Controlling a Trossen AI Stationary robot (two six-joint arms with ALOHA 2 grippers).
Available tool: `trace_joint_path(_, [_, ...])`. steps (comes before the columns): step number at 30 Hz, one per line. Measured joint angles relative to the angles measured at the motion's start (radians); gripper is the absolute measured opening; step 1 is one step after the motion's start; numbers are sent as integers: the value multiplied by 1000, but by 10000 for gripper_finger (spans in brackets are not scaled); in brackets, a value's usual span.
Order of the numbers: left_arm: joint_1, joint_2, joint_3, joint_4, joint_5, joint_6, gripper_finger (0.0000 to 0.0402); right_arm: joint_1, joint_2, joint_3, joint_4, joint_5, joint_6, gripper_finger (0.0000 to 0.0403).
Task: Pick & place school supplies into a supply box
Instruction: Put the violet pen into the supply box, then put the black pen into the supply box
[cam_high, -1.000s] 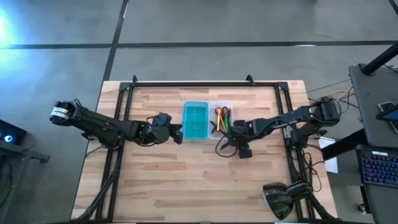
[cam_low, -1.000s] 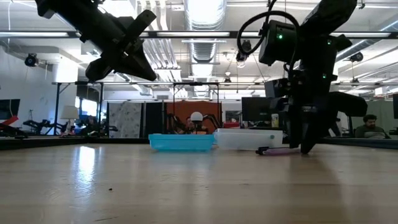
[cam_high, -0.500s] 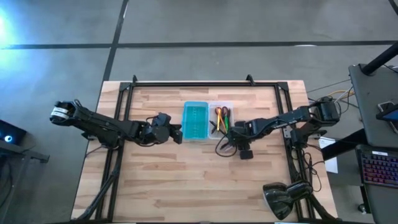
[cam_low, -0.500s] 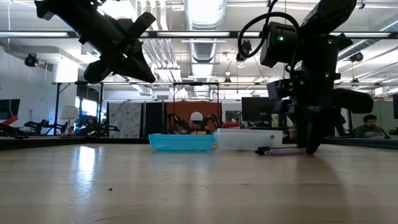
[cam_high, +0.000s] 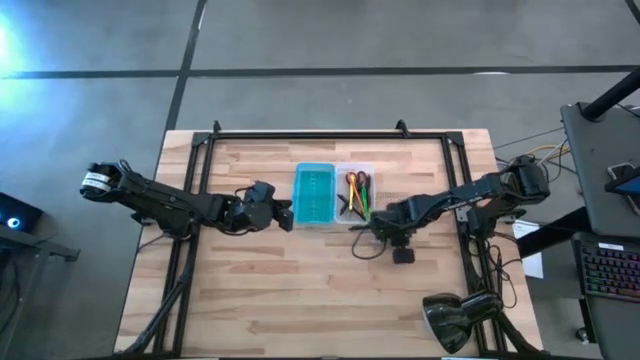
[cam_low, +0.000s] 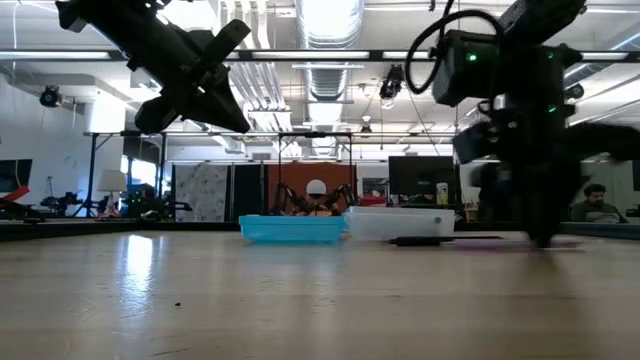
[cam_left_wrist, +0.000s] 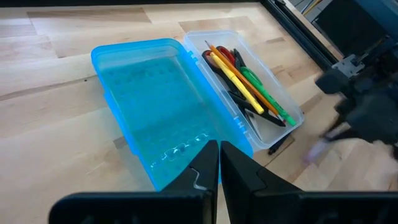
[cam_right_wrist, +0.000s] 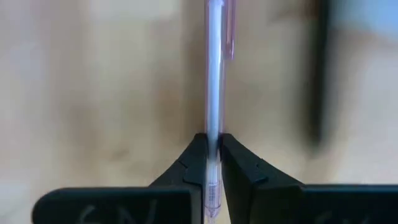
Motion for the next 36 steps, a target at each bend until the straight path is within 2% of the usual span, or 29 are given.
trace_joint_path(4, [0, 0, 0, 0, 0, 0, 0, 15, -102, 3, -19, -179, 137, 19])
trace_joint_path(6, [0, 0, 0, 1, 0, 0, 0, 13, -166, 3, -9, -216, 225, 19])
trace_joint_path(10, [0, 0, 0, 1, 0, 0, 0, -24, -299, 3, 83, -170, 412, 19])
trace_joint_path(14, [0, 0, 0, 1, 0, 1, 0, -105, -366, 4, 176, -11, 646, 19])
trace_joint_path(16, [1, 0, 0, 5, 0, 6, 0, -168, -372, 3, 256, 48, 784, 18])
trace_joint_path(21, [2, 0, 0, 11, 0, 15, 0, -295, -279, -4, 426, 61, 969, 20])
trace_joint_path(25, [2, 0, 0, 20, 0, 15, 0, -323, -155, 1, 478, -24, 988, 46])
trace_joint_path(31, [2, 0, 0, 24, 16, 14, 0, -316, -55, 15, 482, 23, 1040, 113])
trace_joint_path(33, [2, 0, 0, 24, 23, 14, 0, -309, -61, 25, 486, 34, 978, 134])
trace_joint_path(36, [0, 0, 0, 23, 29, 14, 0, -270, -123, 49, 440, 31, 742, 161])
